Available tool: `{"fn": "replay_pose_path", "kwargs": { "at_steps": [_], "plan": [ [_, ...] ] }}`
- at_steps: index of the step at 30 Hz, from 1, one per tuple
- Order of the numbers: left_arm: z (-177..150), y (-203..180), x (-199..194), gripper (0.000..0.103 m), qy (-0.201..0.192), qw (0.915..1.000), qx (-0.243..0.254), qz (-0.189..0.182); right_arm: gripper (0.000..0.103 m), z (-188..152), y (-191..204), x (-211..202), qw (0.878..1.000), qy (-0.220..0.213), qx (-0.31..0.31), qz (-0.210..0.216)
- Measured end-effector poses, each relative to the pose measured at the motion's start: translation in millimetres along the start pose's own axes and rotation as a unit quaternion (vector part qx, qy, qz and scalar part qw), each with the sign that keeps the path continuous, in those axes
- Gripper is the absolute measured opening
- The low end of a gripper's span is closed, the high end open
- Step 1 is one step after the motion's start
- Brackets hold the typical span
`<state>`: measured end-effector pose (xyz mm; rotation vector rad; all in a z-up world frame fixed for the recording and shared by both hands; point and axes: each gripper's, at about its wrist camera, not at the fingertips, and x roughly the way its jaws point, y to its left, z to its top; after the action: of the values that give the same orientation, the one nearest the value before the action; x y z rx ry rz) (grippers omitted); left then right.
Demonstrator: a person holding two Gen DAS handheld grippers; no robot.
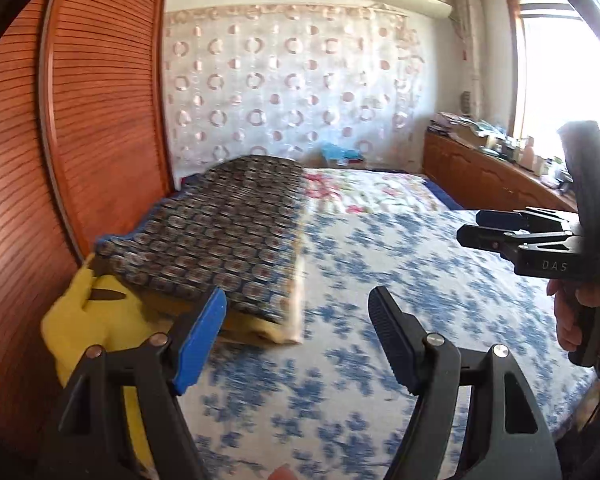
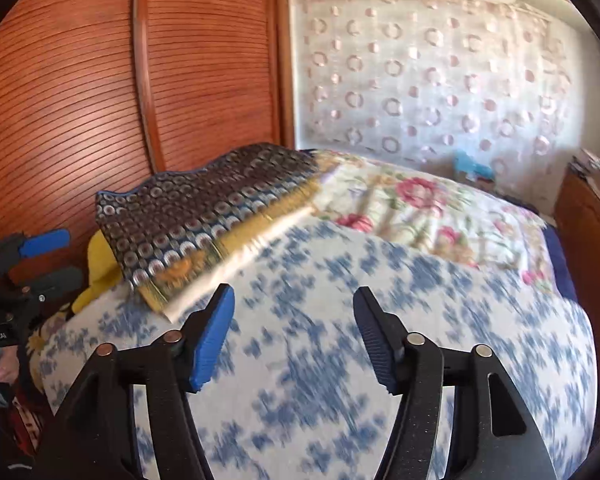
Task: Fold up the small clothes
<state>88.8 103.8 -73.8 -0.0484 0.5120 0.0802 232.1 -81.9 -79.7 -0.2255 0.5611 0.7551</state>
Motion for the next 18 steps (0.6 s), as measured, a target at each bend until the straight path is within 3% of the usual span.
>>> {"fn": "replay_pose_path", "kwargs": {
  "at_steps": [5,11,18],
  "plan": [
    [-1.5,-25.4,-4.8,0.074,0.007,0.9999,0.007,-0.005,0.068,-30.5,-19.3,-35.8,0.999,0.004,0.031,-0.03],
    [4.5,-51.7,-17.2,0.074,0.005,0.9996,0.012,-0.026,0.083,-61.8,-40.3,-87.0,0.996,0.006,0.058,-0.066],
    [30.8,-78.2,-31.6,0.074,-0.005,0.9981,0.021,-0.058,0.084,-69.6,-55.5,-160.1,0.987,-0.045,0.101,-0.115]
  ]
}}
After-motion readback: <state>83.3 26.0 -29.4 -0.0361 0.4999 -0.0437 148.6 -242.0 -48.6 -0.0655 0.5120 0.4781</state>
